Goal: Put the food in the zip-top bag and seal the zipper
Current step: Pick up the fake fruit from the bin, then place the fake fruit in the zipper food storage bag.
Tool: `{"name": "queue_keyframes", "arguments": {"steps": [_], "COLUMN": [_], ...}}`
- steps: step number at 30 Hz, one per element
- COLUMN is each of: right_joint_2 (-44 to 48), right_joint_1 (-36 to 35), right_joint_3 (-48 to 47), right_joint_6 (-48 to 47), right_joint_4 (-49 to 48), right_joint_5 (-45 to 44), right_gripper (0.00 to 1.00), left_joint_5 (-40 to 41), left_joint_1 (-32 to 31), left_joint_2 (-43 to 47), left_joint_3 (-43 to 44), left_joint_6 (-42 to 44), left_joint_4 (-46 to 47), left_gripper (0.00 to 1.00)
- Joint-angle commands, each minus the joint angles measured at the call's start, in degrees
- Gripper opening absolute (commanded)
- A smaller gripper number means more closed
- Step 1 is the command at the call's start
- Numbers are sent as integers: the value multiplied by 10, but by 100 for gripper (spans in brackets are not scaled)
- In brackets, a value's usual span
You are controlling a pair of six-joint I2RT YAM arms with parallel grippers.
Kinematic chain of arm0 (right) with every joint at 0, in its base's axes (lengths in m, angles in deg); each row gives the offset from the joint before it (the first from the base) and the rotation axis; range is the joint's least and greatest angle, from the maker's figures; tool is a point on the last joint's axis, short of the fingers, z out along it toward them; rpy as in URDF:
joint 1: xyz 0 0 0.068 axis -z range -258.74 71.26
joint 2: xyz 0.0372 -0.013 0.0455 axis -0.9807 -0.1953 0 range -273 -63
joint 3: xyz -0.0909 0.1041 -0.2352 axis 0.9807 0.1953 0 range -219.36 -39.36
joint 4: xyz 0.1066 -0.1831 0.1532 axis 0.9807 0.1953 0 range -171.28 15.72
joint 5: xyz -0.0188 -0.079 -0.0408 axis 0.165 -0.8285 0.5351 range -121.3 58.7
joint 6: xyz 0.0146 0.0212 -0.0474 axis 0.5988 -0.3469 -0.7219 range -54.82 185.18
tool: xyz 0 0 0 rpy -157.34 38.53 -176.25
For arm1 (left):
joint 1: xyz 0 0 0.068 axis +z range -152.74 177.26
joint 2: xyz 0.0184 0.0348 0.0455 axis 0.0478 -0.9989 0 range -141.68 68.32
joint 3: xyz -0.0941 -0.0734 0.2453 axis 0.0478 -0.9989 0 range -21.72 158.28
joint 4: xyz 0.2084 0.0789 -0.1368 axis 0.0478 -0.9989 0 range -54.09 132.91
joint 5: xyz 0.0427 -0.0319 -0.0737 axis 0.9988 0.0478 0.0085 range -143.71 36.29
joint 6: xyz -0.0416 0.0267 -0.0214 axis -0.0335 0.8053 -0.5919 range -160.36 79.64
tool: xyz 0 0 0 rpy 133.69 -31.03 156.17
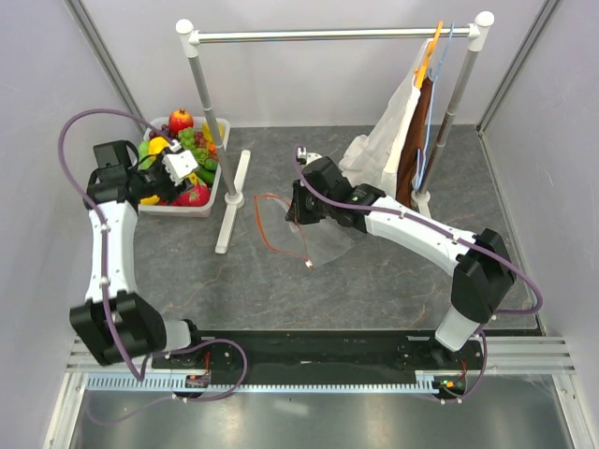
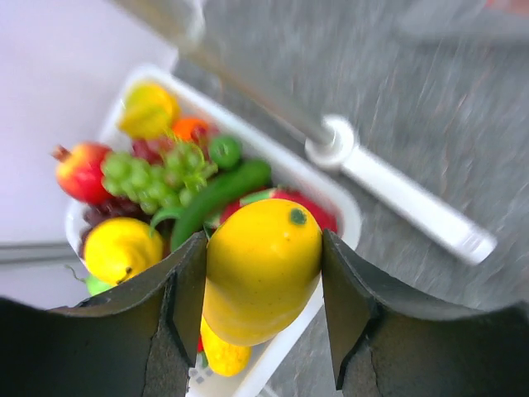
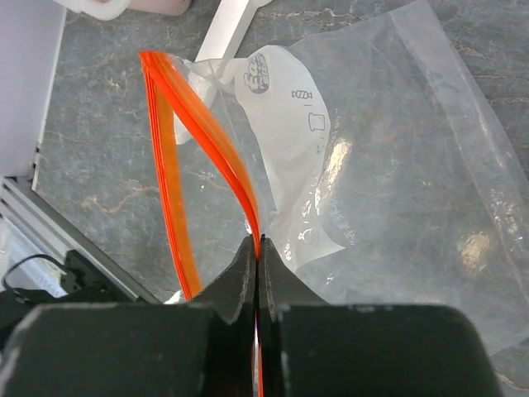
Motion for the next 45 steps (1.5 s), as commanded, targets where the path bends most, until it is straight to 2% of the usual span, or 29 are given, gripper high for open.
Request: {"name": "queue_keyframes", "arguments": {"steps": [1,3,6,8,9,10,12,16,21,27,29,30,32,33,34,36,41,43,45], "right_joint_2": [5,3,-4,-5,-5,-4,-3,2,7,19,23,24,24,24,24,24,26,28,30], "right_joint_1": [16,19,20,20,20,20,20,20,21,26,30,31,33,34,33,35,37,37,37], "right_joint_3": [0,-1,-1,-3,-4,-6,-13,-24,-14,0,2,5,7,9,11,14,19,18,17], "right_joint_6": [38,45,62,73,80,92,104,138,164,172,173,171,169,168,168,167,166,166,166], "right_joint_4": [-16,-17,-32,-43,-54,-58,-64,-69,-86,-92,-92,-92,-94,-94,-94,-94,-94,-94,-94], "right_joint_5": [44,69,110,133,151,160,178,201,236,255,259,261,263,263,263,265,264,264,264], "right_gripper": [0,0,0,0,0,0,0,0,0,0,0,0,0,0,0,0,0,0,0], "left_joint_5": [-143,-224,-274,-268,-262,-253,-228,-205,-182,-115,-86,-82,-77,-79,-83,-71,-69,-98,-146], "left_joint_1": [2,-3,-44,-105,-126,-173,-216,-274,-288,-288,-288,-288,-288,-288,-288,-288,-288,-288,-287], "left_joint_2": [95,143,183,197,207,224,241,250,238,219,213,204,196,196,197,206,238,259,265], "left_joint_3": [16,11,0,-17,-28,-38,-77,-107,-149,-174,-174,-168,-152,-146,-139,-134,-132,-129,-110], "left_joint_6": [-157,-228,-342,-394,-415,-436,-513,-556,-544,-469,-457,-453,-458,-459,-455,-447,-441,-412,-312], "left_joint_4": [-11,-12,15,25,59,83,165,192,206,185,175,162,130,119,110,85,50,28,-63], "left_gripper": [33,34,36,36,36,35,35,35,36,37,46,60,73,86,91,96,96,96,96]}}
